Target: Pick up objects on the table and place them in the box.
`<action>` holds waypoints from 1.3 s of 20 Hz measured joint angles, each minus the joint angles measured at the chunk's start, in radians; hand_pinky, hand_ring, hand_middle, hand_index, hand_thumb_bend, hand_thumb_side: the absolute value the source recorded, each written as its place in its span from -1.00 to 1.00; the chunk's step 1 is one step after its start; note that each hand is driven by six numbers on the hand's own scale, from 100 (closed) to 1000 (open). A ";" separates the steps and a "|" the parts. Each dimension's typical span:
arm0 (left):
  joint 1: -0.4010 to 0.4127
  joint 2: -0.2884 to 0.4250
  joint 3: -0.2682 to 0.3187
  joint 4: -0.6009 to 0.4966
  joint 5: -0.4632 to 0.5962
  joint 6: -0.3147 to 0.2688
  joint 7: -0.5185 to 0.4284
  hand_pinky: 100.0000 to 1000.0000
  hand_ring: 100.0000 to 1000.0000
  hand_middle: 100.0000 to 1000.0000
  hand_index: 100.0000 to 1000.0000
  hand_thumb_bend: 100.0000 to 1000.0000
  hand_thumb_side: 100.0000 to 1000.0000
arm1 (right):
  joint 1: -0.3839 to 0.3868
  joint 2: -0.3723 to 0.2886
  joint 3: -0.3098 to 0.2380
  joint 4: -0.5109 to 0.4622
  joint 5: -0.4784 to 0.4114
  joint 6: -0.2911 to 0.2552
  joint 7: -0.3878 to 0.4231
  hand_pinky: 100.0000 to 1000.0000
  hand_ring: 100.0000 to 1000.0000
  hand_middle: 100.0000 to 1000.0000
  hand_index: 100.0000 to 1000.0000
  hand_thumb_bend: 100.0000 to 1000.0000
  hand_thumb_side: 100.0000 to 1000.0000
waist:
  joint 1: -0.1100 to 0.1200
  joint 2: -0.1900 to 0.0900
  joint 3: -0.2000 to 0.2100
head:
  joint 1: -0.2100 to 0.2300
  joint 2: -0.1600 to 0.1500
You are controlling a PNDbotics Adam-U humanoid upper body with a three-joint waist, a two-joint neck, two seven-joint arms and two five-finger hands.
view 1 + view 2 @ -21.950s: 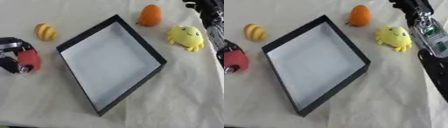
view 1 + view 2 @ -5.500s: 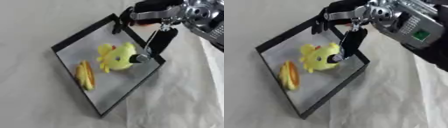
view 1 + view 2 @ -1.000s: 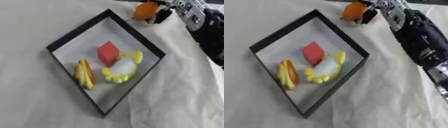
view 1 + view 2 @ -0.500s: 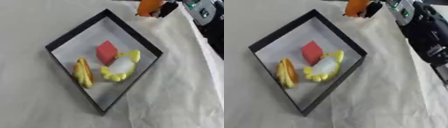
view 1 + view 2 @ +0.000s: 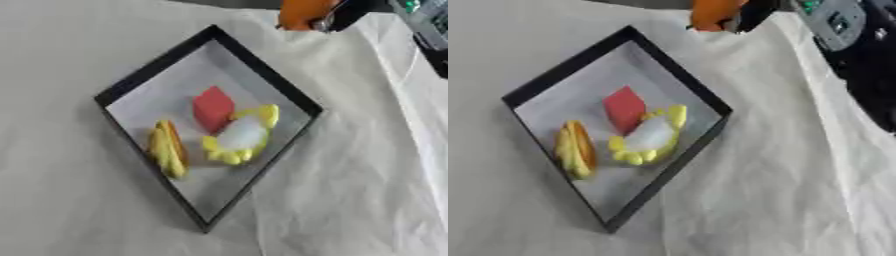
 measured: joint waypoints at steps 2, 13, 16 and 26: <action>0.000 0.000 0.000 0.000 0.000 0.000 -0.001 0.71 0.54 0.41 0.56 -0.45 0.07 | 0.013 -0.013 0.012 -0.058 -0.032 0.016 0.009 0.59 0.36 0.10 0.31 -0.86 -1.00 | 0.000 -0.005 0.000 | 0.002 0.000; -0.008 0.000 -0.002 0.000 0.001 -0.001 -0.008 0.71 0.54 0.41 0.55 -0.44 0.06 | 0.029 -0.051 0.115 -0.355 -0.175 0.111 0.069 0.57 0.33 0.11 0.32 -0.84 -1.00 | 0.000 -0.018 0.009 | 0.002 0.000; -0.012 0.000 -0.002 0.000 0.002 -0.002 -0.012 0.71 0.54 0.41 0.55 -0.44 0.06 | 0.012 -0.049 0.151 -0.375 -0.181 0.132 0.090 0.57 0.33 0.11 0.32 -0.83 -1.00 | 0.000 -0.018 0.014 | -0.001 0.000; -0.019 -0.001 -0.003 0.000 0.007 -0.001 -0.014 0.71 0.55 0.41 0.55 -0.44 0.07 | -0.013 0.045 0.265 -0.274 -0.143 0.139 0.128 0.55 0.32 0.11 0.32 -0.82 -1.00 | 0.000 -0.018 0.027 | -0.010 -0.001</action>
